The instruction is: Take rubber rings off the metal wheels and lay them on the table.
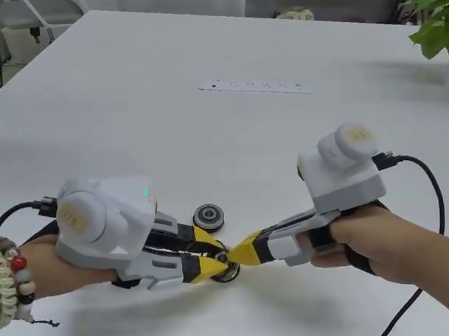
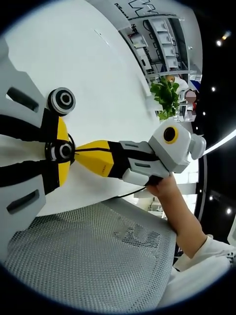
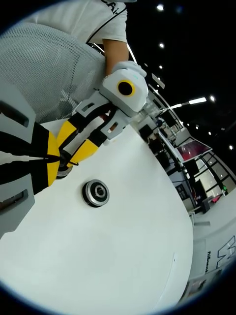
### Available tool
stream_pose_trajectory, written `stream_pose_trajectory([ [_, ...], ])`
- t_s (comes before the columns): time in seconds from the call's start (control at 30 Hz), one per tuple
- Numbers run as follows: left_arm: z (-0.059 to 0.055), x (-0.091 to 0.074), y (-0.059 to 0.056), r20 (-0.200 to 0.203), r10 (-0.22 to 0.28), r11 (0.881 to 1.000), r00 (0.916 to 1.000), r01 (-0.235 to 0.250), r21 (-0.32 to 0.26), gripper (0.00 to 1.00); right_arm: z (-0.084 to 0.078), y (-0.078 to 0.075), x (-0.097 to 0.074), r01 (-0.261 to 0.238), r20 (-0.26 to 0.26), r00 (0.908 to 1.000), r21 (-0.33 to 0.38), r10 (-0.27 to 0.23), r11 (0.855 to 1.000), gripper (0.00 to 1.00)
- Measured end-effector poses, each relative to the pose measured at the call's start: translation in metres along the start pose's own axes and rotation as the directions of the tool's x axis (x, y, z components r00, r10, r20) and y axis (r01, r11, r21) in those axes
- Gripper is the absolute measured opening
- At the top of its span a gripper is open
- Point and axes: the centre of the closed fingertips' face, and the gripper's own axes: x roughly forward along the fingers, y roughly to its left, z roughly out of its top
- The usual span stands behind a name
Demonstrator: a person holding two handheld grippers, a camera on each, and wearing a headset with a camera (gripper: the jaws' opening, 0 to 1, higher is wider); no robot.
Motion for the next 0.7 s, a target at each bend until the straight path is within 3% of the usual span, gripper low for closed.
stream_pose_trajectory([
  [0.33,0.004,-0.002,-0.003,-0.031,-0.028,0.999,0.9991,0.029,0.045,0.12,-0.002,-0.006,-0.001,0.030,-0.011,0.9995,0.021,-0.030,0.999,0.00],
  [0.57,0.016,-0.012,-0.005,-0.021,-0.049,0.997,0.9986,0.050,0.060,0.32,0.001,-0.008,-0.006,0.042,0.005,0.9991,0.036,-0.042,0.998,0.00],
  [0.7,0.026,-0.019,-0.007,-0.016,-0.063,0.997,0.9979,0.063,0.053,0.48,0.002,-0.009,-0.008,0.050,0.009,0.9987,0.034,-0.050,0.998,0.00],
])
